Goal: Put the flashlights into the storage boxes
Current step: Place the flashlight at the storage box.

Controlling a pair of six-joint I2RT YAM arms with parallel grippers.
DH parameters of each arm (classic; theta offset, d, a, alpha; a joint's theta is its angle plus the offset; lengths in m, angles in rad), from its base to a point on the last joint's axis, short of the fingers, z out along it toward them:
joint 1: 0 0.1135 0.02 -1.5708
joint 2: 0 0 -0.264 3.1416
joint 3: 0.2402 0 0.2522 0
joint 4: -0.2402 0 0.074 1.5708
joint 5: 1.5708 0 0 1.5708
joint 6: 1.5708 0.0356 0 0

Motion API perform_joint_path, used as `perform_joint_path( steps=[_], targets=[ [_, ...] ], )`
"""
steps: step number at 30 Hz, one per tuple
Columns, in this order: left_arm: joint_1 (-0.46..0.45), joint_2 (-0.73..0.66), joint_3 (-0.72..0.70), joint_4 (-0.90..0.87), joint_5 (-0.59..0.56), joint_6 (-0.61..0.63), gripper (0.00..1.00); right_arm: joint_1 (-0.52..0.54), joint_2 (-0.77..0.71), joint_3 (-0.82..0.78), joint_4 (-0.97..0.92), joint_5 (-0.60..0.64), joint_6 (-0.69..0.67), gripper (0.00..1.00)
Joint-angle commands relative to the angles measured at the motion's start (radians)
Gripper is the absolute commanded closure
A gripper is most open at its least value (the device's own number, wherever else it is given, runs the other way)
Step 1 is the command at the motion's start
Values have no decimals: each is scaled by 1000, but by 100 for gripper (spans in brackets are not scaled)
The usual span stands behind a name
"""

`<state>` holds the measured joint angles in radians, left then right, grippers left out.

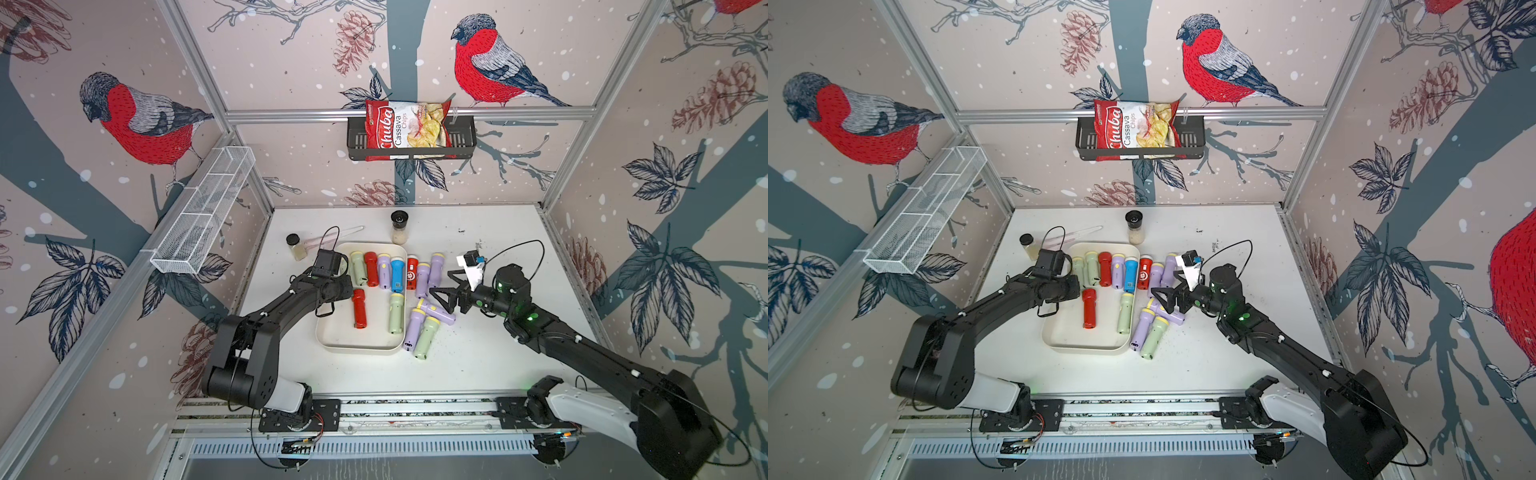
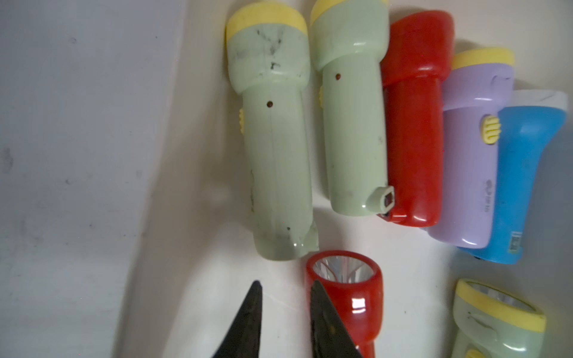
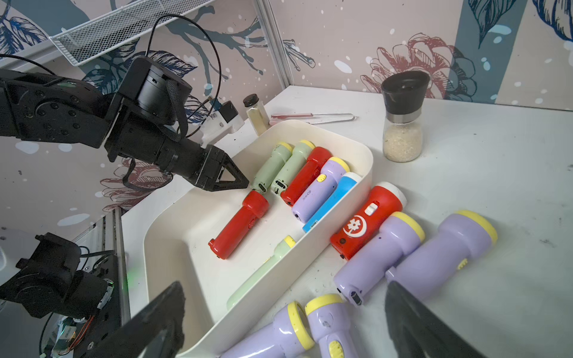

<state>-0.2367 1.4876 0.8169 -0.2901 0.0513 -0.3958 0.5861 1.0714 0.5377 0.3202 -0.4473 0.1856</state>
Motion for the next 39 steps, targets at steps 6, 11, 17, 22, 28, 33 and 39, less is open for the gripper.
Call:
perform_joint_path(
  steps=[6, 11, 17, 22, 28, 33, 39],
  targets=[
    [1, 82, 16, 70, -6, -7, 76, -1, -23, -4, -12, 27, -18, 0],
    [1, 103, 34, 84, -36, -9, 76, 0, -25, -4, -19, 34, -24, 0],
    [2, 119, 59, 89, -47, 0, 76, -3, -24, -2, -21, 41, -19, 0],
    [1, 80, 53, 77, -35, -2, 73, -6, -24, 1, -30, 73, -7, 0],
    [-31, -50, 77, -5, -37, 0, 65, -33, -6, 19, -59, 100, 3, 1],
    [-70, -148, 88, -17, -20, 12, 62, -43, 54, 75, -124, 182, 30, 0],
    [-132, -196, 71, -17, -26, 20, 62, -44, 149, 142, -197, 337, 88, 0]
  ],
)
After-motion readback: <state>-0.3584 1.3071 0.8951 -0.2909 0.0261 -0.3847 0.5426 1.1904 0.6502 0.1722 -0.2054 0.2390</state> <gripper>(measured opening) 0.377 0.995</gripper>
